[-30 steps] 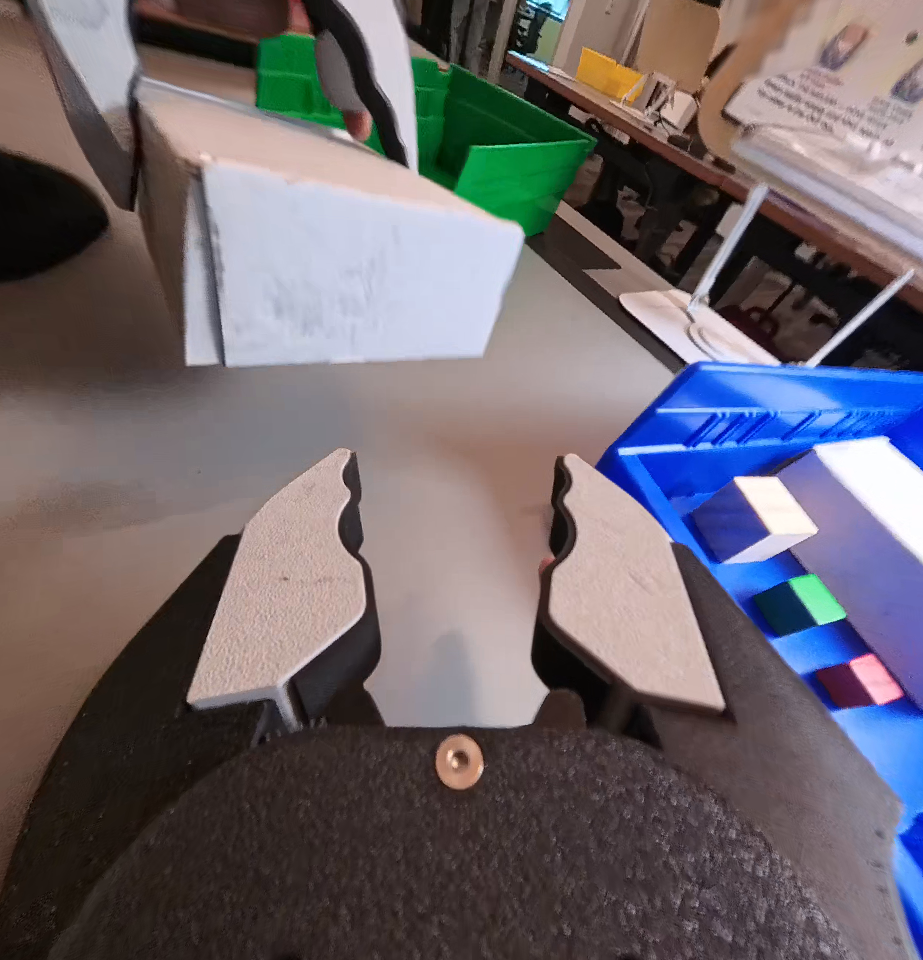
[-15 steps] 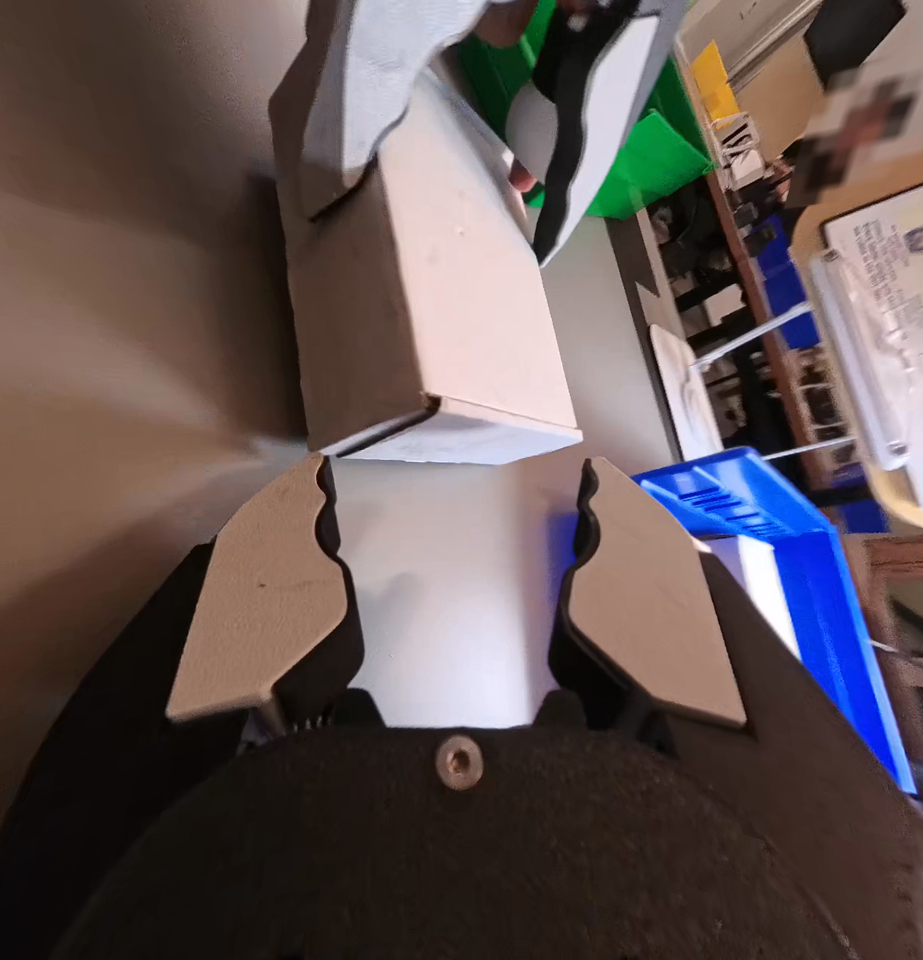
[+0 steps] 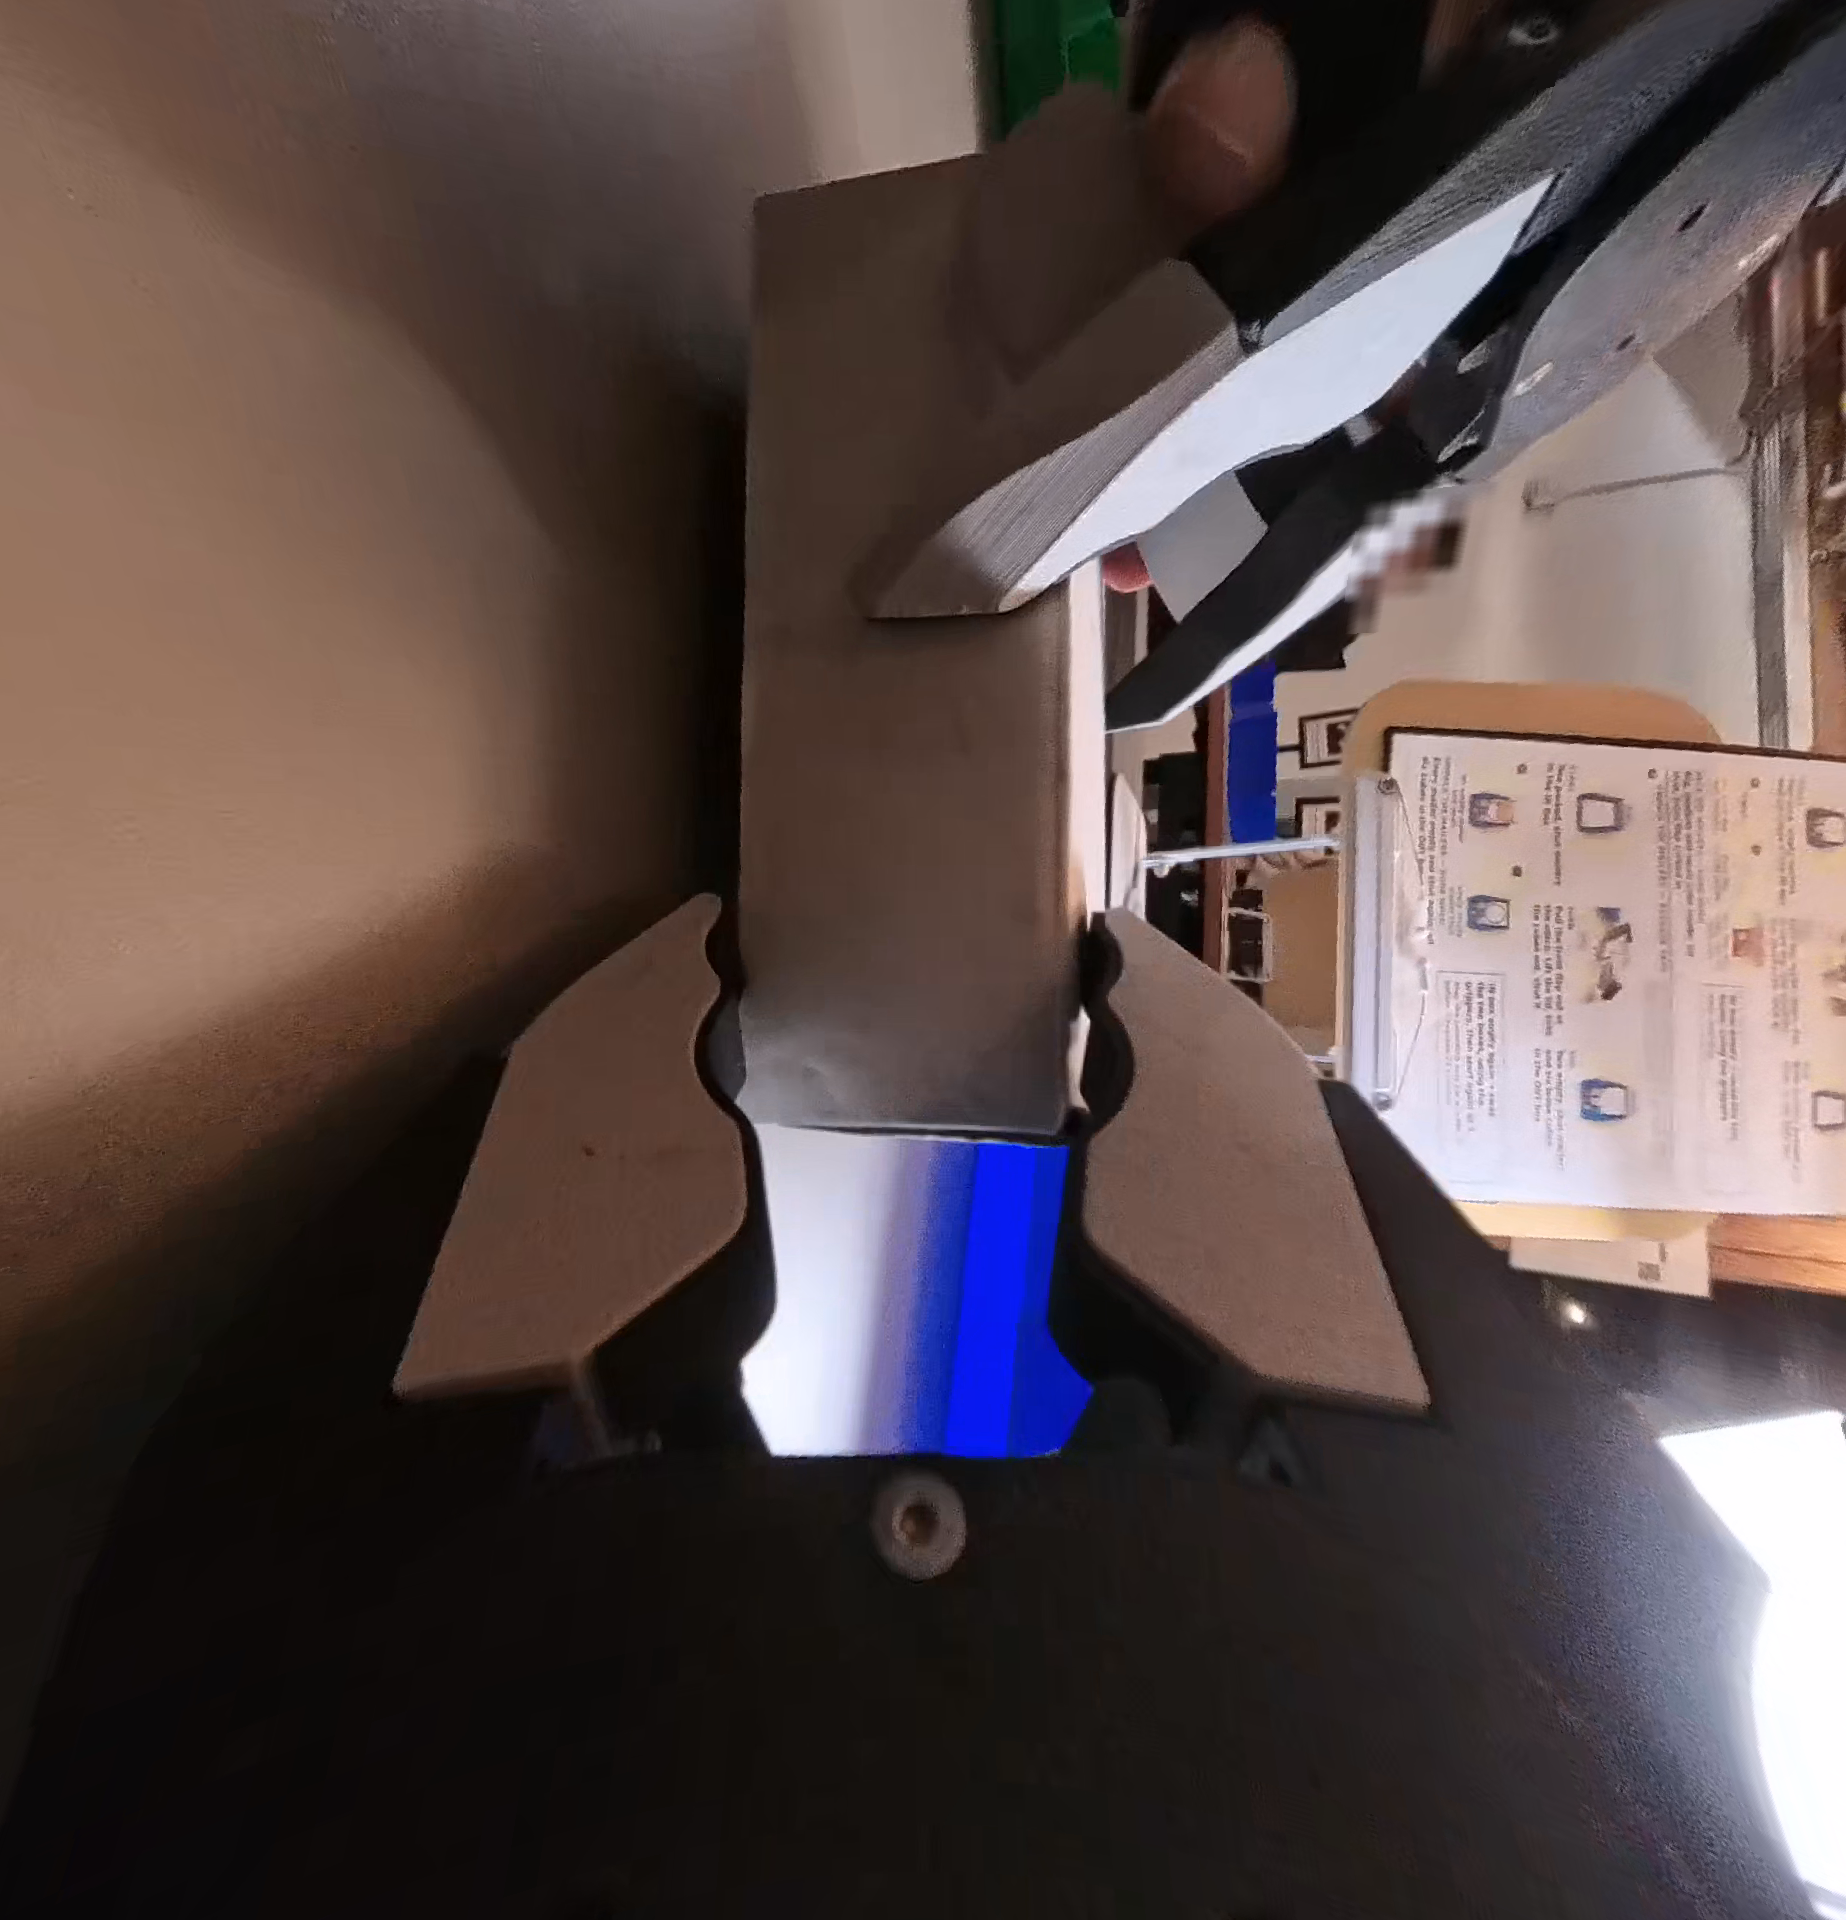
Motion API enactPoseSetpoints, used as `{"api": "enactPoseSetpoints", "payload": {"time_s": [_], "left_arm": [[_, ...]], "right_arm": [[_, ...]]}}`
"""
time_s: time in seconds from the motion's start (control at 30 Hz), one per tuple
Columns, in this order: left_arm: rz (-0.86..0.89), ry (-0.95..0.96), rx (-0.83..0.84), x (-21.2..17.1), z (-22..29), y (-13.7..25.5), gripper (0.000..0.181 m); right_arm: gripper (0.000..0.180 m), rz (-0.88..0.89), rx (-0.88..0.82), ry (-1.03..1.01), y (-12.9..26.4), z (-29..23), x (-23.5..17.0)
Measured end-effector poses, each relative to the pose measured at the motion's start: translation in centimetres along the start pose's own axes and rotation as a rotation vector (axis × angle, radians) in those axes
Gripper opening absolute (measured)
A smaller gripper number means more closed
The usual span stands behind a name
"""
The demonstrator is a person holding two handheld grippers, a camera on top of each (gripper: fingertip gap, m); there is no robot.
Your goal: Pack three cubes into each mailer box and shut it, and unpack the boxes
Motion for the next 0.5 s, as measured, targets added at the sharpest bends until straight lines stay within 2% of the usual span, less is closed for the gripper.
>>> {"api": "enactPoseSetpoints", "payload": {"time_s": [0.1,0.2,0.3,0.4,0.5], "left_arm": [[0.106,-0.021,-0.017,-0.1,0.0,0.8,0.11],[0.261,-0.09,-0.023,-0.7,1.0,3.0,0.11],[0.325,-0.102,-0.004,-3.0,1.5,4.0,0.113],[0.375,-0.172,0.115,-5.5,1.9,3.0,0.117],[0.356,-0.315,0.309,-6.8,1.9,1.7,0.11]], "right_arm": [[0.063,0.007,0.01,-0.026,-0.2,0.1,0.0],[0.064,0.026,0.035,-0.065,0.2,0.1,-0.5],[0.064,0.065,0.078,-0.164,0.7,0.4,-1.0],[0.064,0.096,0.119,-0.238,0.9,1.0,-1.2],[0.064,0.128,0.147,-0.279,0.8,1.4,-1.0]]}}
Point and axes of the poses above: each gripper's, where its closed fingertips meet, y back along the fingers, x out of its top, z = x × y across the jaws, the point moved 6 cm from there along y, back along the fingers, and after that the axes turned 3 degrees about y, right-handed, at the moved point
